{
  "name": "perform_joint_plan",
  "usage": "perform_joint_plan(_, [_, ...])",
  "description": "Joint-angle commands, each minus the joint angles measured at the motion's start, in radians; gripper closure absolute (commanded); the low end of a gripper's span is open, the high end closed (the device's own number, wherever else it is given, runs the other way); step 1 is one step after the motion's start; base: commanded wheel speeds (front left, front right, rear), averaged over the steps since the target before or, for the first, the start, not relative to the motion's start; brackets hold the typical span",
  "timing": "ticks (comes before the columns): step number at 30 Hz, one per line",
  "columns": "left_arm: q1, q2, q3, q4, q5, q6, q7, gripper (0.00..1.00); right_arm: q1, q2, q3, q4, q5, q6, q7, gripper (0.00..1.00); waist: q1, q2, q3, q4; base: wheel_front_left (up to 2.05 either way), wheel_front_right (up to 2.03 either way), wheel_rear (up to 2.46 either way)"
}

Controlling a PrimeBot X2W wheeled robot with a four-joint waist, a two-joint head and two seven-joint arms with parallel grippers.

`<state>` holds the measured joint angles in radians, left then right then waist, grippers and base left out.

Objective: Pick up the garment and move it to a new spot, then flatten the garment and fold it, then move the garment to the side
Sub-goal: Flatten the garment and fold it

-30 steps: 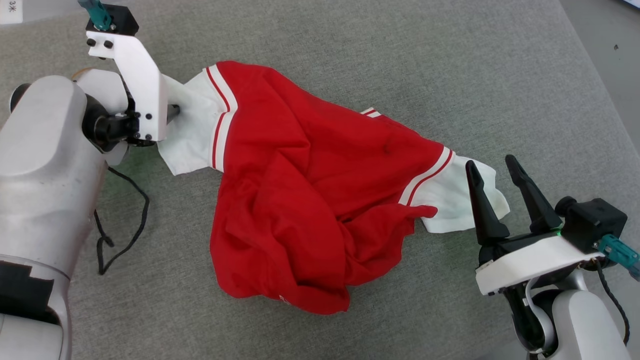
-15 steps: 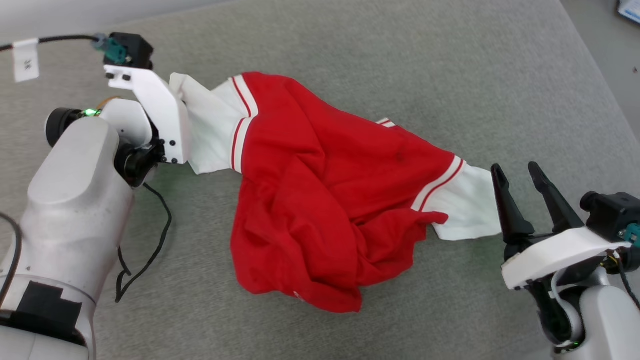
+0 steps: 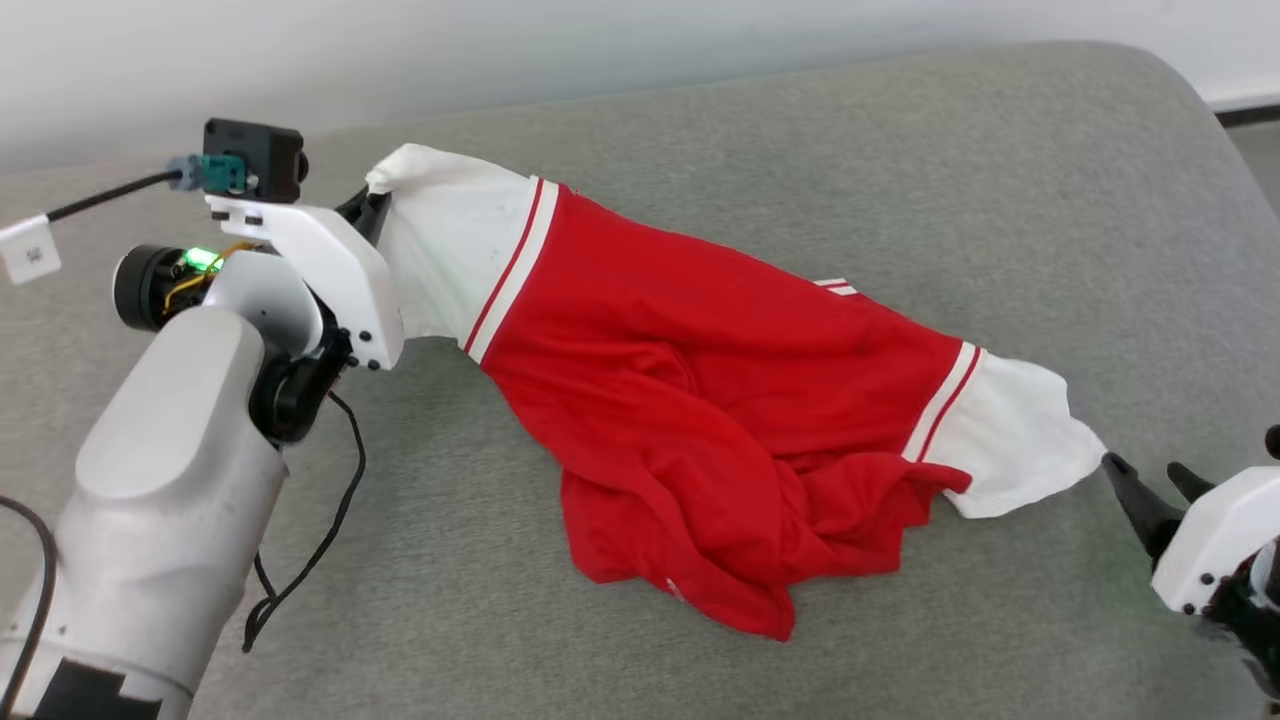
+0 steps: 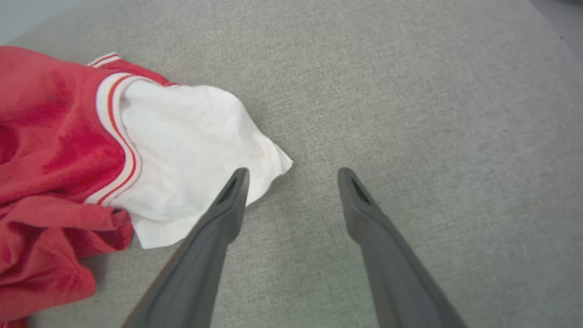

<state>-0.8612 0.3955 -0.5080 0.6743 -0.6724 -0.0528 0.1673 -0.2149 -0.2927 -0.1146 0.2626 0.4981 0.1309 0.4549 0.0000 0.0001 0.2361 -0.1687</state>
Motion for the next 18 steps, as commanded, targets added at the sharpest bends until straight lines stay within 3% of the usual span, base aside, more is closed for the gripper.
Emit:
perform_joint_plan(1, [0.019,0.006,0.003,-0.027,0.003,0.009,-0.001,1.00,-0.009,-0.008,0.003,-0.004,0.014,0.000,0.027,0.00,0.0000,-0.0001,-0.008,0.024,0.00,0.00,0.00])
perform_joint_plan(4, [0.053,0.023,0.004,-0.128,0.003,0.035,0.011,1.00,-0.035,-0.036,0.008,-0.005,0.039,0.000,0.117,0.00,0.0000,-0.0001,0.010,0.050,0.00,0.00,0.00])
perform_joint_plan(5, [0.078,0.035,0.000,-0.224,0.007,0.061,0.032,1.00,-0.072,-0.054,0.020,0.009,0.051,0.000,0.174,0.00,0.0000,-0.0001,0.041,0.073,0.00,0.00,0.00])
perform_joint_plan(9, [0.088,0.055,0.001,-0.324,0.010,0.089,0.059,1.00,-0.139,-0.072,0.045,0.053,0.058,0.000,0.231,0.00,0.0000,-0.0001,0.088,0.098,0.00,0.00,0.00])
perform_joint_plan(16, [0.097,0.067,-0.003,-0.426,0.017,0.116,0.082,1.00,-0.192,-0.044,0.116,0.204,0.089,0.000,0.333,0.00,0.0000,-0.0001,0.137,0.123,0.00,0.00,0.00])
perform_joint_plan(17, [0.098,0.069,-0.003,-0.432,0.016,0.117,0.085,1.00,-0.188,-0.035,0.132,0.222,0.096,0.000,0.351,0.32,0.0000,-0.0001,0.139,0.125,0.00,0.00,0.00])
perform_joint_plan(18, [0.099,0.068,-0.004,-0.438,0.016,0.120,0.085,1.00,-0.188,-0.025,0.144,0.239,0.110,0.000,0.364,0.78,0.0000,-0.0001,0.141,0.127,0.00,0.00,0.00])
